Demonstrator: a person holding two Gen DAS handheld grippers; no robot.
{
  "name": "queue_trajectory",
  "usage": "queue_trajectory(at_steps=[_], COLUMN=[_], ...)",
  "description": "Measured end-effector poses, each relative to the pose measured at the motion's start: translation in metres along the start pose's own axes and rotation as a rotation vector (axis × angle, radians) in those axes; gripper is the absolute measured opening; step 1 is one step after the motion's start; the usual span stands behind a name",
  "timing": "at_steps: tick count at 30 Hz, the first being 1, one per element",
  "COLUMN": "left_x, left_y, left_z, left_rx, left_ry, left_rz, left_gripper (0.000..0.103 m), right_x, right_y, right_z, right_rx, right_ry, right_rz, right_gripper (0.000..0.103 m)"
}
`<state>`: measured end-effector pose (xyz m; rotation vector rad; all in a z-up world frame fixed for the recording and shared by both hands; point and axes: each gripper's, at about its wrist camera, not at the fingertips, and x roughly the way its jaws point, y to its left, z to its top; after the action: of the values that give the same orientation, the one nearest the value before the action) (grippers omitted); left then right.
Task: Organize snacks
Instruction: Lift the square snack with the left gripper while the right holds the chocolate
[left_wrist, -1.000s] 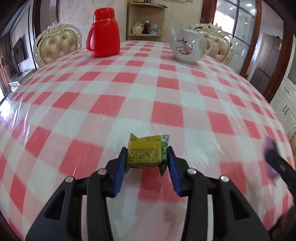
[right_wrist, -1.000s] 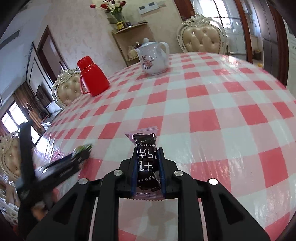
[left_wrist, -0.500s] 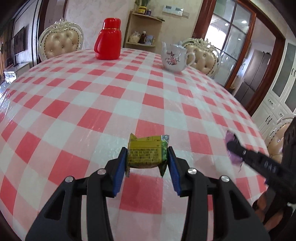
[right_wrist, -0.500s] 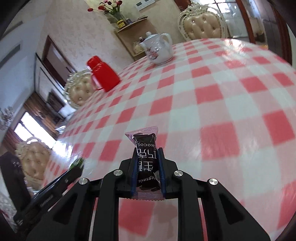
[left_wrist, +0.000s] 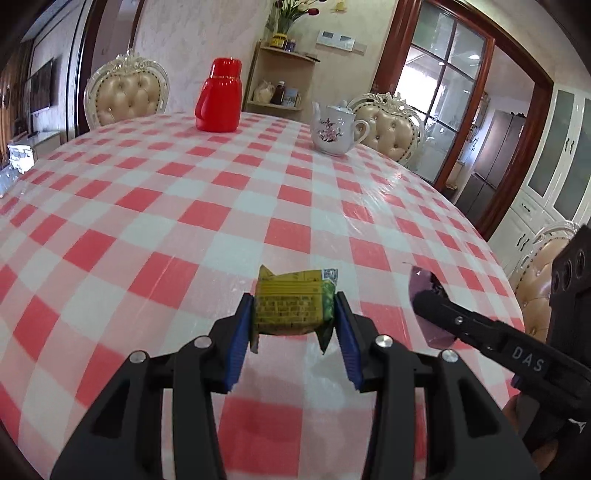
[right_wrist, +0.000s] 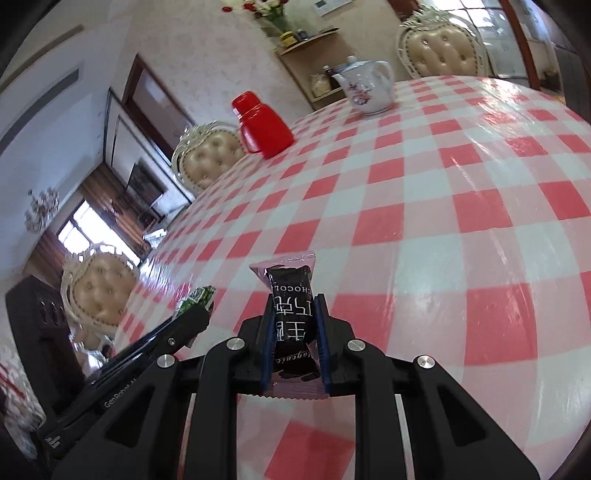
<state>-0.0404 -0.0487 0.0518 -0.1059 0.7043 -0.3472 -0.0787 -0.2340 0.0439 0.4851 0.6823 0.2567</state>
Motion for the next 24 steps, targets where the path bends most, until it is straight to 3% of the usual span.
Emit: queue_trajectory(at_steps=[10,24], left_x=[-0.04,-0.094], left_y=[0.0,0.034], left_z=[-0.032,-0.088], left_rx=[0.064,0.087], left_ry=[0.005,0.021], left_rz=[0.079,0.165], left_gripper=[0.044,0.044], right_x=[-0.013,-0.022], right_y=[0.033,0.083], right_z=[-0.029,-0.077], right_rx=[-0.129,-0.277], right_ry=[0.021,0.083], right_rz=[-0.043,-0.002], right_gripper=[0.019,0.019])
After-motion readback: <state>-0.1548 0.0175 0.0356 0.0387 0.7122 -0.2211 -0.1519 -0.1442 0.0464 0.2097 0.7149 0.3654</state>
